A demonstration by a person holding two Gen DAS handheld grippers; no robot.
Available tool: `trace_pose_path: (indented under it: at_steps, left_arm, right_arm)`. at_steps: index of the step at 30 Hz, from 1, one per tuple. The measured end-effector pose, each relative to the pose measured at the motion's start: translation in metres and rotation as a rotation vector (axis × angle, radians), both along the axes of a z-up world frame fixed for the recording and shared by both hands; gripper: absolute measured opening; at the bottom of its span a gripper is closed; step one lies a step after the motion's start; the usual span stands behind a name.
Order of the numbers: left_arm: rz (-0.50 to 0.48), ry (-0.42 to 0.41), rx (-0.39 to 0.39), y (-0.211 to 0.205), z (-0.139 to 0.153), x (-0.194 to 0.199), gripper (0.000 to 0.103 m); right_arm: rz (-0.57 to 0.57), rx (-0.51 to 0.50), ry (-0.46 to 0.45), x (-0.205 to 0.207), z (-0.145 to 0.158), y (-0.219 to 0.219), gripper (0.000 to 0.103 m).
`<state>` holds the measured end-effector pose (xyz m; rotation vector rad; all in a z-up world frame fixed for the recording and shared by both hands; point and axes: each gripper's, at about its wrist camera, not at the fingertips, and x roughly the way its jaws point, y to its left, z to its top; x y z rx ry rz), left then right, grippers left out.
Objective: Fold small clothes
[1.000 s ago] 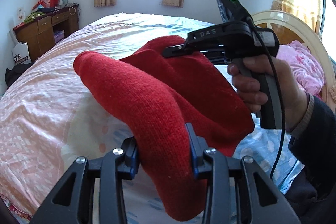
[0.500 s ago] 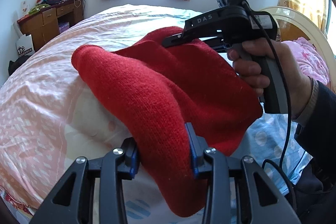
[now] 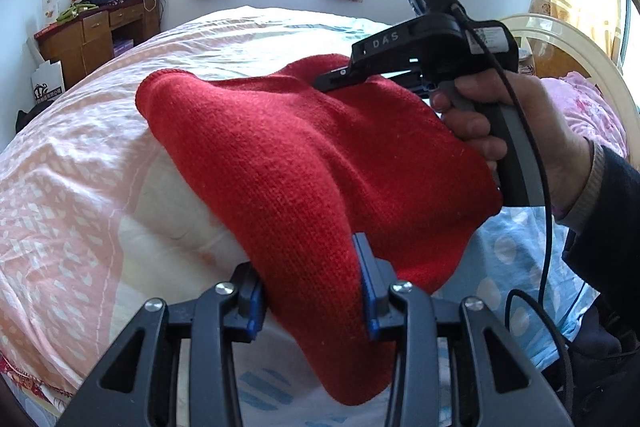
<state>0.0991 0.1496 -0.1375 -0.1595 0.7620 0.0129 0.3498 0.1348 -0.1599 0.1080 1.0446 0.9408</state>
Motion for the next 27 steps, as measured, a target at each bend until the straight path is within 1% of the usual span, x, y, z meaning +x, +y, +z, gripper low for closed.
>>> trace_pose_path:
  at_steps: [3, 7, 9, 11, 14, 15, 16, 17, 18, 20, 21, 22, 23, 25, 27]
  left_arm:
    - [0.006, -0.003, -0.003, 0.000, -0.001, -0.002, 0.041]
    - [0.023, 0.005, -0.006, 0.001, 0.000, -0.004, 0.051]
    - [0.024, 0.010, -0.001, 0.004, 0.001, -0.003, 0.052]
    - [0.024, 0.017, 0.016, 0.004, 0.002, -0.006, 0.055]
    - [0.020, 0.024, 0.067, -0.003, 0.006, -0.011, 0.056]
    - [0.018, 0.020, 0.075, -0.004, 0.010, -0.014, 0.056]
    - [0.016, 0.006, 0.079, -0.004, 0.017, -0.018, 0.057]
    - [0.019, -0.011, 0.082, -0.003, 0.022, -0.021, 0.061]
    - [0.027, -0.035, 0.089, -0.001, 0.028, -0.024, 0.064]
    - [0.061, -0.093, 0.109, 0.005, 0.043, -0.030, 0.072]
    - [0.079, -0.115, 0.111, 0.009, 0.048, -0.031, 0.074]
    - [0.101, -0.143, 0.109, 0.014, 0.054, -0.030, 0.079]
    - [0.115, -0.155, 0.110, 0.019, 0.056, -0.028, 0.083]
    - [0.150, -0.151, 0.127, 0.026, 0.055, -0.018, 0.083]
    - [0.169, -0.144, 0.121, 0.032, 0.049, -0.007, 0.083]
  right_arm:
    - [-0.003, -0.008, -0.007, -0.001, -0.001, 0.001, 0.022]
    - [-0.008, -0.020, -0.014, -0.002, -0.001, 0.001, 0.022]
    - [-0.010, -0.026, -0.015, -0.002, -0.001, 0.000, 0.023]
    - [-0.015, -0.026, -0.010, -0.003, -0.002, 0.000, 0.025]
    - [-0.029, -0.023, -0.010, -0.003, 0.001, -0.004, 0.029]
    - [-0.042, -0.022, -0.022, -0.005, 0.004, -0.008, 0.034]
    - [-0.061, -0.018, -0.049, -0.007, 0.010, -0.014, 0.035]
    - [-0.079, -0.011, -0.083, -0.010, 0.017, -0.021, 0.035]
    - [-0.094, -0.006, -0.109, -0.012, 0.023, -0.026, 0.035]
    - [-0.123, 0.026, -0.167, -0.022, 0.040, -0.041, 0.037]
    - [-0.121, 0.053, -0.185, -0.028, 0.048, -0.046, 0.041]
    - [-0.105, 0.084, -0.198, -0.037, 0.056, -0.051, 0.045]
    - [-0.085, 0.105, -0.205, -0.044, 0.061, -0.052, 0.046]
    - [-0.013, 0.129, -0.202, -0.063, 0.066, -0.048, 0.049]
    - [0.089, 0.119, -0.182, -0.082, 0.062, -0.038, 0.049]
